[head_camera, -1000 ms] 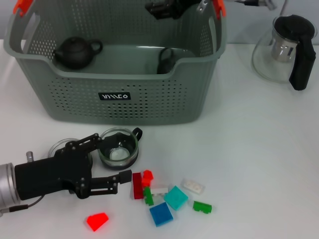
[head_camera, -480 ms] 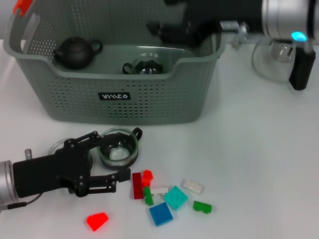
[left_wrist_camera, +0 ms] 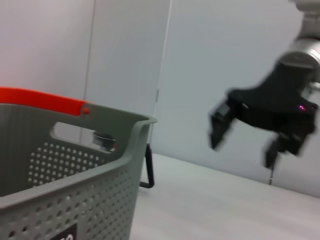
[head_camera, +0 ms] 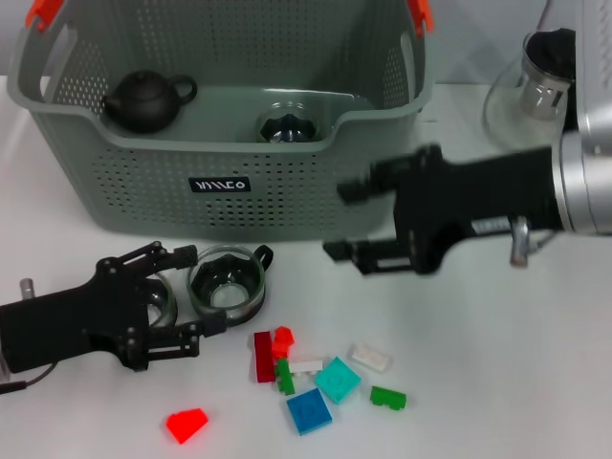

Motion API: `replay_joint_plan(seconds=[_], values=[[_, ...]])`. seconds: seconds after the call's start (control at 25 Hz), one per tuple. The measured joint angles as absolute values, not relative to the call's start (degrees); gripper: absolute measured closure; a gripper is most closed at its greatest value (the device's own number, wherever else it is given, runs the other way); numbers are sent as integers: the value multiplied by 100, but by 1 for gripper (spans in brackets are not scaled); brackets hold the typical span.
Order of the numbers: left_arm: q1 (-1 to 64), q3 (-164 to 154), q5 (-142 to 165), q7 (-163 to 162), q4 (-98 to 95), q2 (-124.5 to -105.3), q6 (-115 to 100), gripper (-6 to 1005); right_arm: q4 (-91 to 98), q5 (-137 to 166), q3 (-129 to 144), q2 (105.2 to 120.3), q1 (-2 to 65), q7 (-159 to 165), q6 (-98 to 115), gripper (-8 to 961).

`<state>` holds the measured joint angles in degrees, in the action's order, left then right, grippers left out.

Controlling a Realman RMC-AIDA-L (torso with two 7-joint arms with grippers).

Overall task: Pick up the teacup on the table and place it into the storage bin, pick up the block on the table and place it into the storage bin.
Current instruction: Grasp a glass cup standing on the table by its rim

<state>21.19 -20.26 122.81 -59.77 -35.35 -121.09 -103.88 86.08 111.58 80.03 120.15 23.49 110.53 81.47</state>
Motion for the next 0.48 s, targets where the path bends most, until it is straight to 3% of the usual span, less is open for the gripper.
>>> replay_joint_plan(seconds=[0.48], values=[[2023, -1916, 12312, -6067, -3639, -12092, -10304, 84, 7554, 11565, 7933, 11997, 2649, 11065, 8647, 197]])
